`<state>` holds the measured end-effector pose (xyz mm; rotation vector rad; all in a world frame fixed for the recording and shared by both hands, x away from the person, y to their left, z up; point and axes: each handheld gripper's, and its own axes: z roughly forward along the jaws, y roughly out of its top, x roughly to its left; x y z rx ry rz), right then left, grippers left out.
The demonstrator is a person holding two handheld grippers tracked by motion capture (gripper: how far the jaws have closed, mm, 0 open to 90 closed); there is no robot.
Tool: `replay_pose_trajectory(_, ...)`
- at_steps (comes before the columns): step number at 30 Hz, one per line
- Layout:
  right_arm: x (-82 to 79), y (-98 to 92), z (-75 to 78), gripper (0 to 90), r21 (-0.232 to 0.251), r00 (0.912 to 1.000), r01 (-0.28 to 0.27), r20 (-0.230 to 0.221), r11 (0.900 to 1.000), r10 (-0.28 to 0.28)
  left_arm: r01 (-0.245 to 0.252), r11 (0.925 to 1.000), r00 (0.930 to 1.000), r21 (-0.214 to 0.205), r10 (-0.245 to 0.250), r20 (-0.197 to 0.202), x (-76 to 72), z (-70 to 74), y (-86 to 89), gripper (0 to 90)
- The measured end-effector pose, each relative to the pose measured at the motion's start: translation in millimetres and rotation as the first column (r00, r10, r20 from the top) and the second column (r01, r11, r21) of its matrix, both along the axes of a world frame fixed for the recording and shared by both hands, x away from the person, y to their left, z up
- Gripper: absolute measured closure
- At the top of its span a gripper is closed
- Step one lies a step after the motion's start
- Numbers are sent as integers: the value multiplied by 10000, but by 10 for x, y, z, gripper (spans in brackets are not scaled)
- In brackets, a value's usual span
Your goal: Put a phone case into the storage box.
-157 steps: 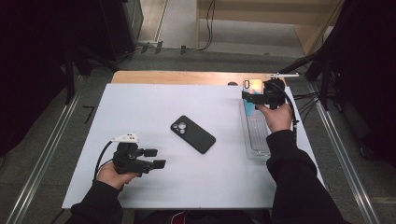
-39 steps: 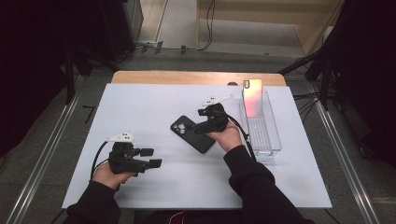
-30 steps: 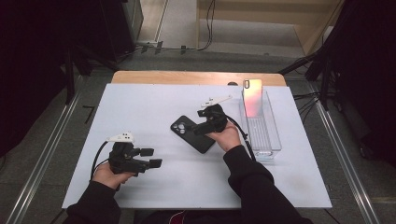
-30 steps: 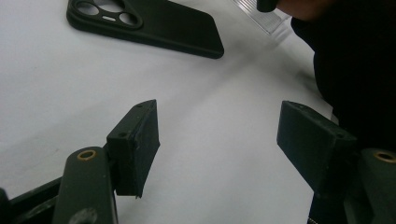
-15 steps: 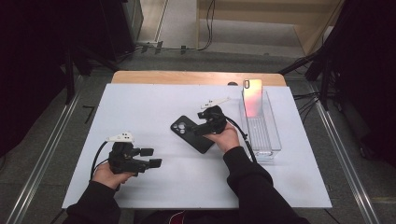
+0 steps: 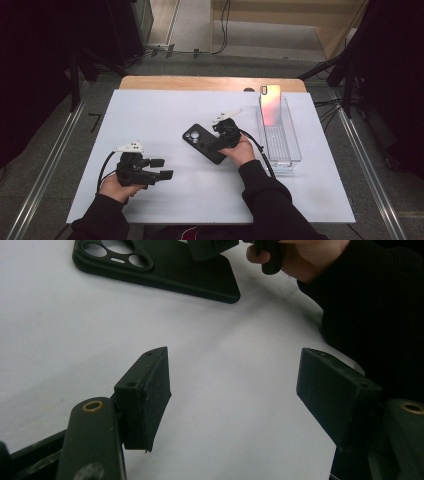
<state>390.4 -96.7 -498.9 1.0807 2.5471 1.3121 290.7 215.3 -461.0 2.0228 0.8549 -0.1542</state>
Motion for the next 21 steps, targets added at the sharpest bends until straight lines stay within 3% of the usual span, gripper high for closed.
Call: replay_pose_trajectory(21, -12, 38, -192, 14, -653, 9999, -95, -96, 9978, 89, -12, 10000, 10000, -9, 12, -3, -1, -1, 1, 300)
